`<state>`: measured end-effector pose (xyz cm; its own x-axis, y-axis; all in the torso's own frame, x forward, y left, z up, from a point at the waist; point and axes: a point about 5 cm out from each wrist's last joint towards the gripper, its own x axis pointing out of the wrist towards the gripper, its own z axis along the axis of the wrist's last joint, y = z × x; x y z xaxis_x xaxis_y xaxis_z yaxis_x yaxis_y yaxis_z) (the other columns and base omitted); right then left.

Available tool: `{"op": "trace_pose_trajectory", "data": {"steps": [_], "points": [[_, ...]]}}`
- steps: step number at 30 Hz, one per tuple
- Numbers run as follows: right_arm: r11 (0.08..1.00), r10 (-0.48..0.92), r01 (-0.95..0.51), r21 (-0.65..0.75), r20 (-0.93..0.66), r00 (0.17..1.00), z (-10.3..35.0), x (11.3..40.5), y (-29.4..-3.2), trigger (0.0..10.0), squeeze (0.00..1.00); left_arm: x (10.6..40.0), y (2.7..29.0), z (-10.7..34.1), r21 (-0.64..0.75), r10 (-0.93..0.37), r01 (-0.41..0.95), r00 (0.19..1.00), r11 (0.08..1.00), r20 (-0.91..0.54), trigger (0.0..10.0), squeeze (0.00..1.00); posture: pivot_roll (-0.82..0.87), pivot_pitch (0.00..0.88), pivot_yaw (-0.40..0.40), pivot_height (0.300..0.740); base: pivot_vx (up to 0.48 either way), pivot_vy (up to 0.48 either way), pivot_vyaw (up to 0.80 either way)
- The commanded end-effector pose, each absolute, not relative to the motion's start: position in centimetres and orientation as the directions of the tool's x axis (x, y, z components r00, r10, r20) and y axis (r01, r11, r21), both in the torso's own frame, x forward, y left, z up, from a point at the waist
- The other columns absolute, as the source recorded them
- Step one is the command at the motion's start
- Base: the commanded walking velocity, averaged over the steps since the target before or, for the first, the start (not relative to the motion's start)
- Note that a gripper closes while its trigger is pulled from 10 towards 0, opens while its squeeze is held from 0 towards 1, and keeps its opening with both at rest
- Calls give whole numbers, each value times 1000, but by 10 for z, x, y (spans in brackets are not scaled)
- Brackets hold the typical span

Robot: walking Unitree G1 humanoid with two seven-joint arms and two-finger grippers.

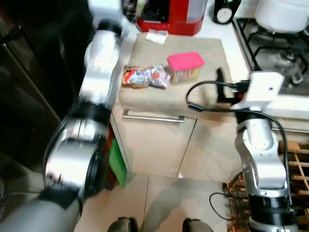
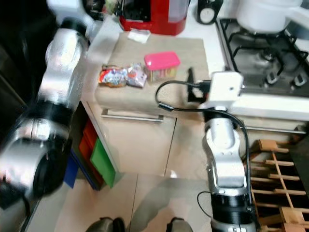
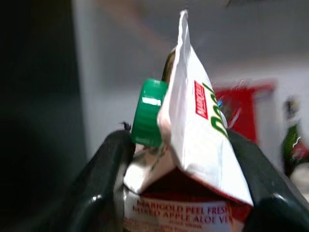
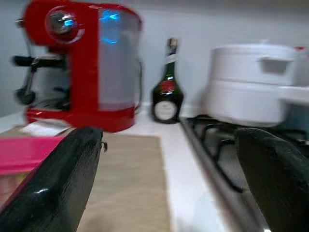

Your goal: Restocking fridge

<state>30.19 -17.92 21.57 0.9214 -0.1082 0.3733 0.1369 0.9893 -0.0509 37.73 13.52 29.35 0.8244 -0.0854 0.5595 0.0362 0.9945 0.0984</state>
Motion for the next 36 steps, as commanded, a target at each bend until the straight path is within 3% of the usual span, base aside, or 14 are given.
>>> {"op": "trace_pose_trajectory", "data": {"steps": [1, 3, 9, 21, 36], "points": [[990, -102, 130, -51, 370, 923, 212, 303, -177, 10000, 0, 368, 135, 297, 125, -111, 47, 813, 991, 571, 10000, 0, -93, 0, 57, 740, 0, 0, 0], [988, -121, 145, -46, 348, 930, 203, 303, -181, 10000, 0, 347, 144, 267, 135, -106, 39, 837, 990, 536, 10000, 0, -71, 0, 59, 740, 0, 0, 0], [984, -139, 169, -52, 361, 922, 198, 308, -181, 10000, 0, 325, 144, 278, 218, -140, 10, 794, 976, 591, 10000, 0, -38, 0, 44, 740, 0, 0, 0], [991, -81, 112, -72, 342, 936, 189, 313, -170, 10000, 0, 326, 123, 261, 210, -233, 146, 846, 967, 480, 10000, 0, -60, 0, 58, 740, -156, 0, 0], [990, -82, 112, -80, 309, 947, 182, 316, -171, 10000, 0, 328, 118, 256, 186, -250, 184, 861, 965, 442, 10000, 0, -75, 0, 57, 740, -297, 0, 0]]}}
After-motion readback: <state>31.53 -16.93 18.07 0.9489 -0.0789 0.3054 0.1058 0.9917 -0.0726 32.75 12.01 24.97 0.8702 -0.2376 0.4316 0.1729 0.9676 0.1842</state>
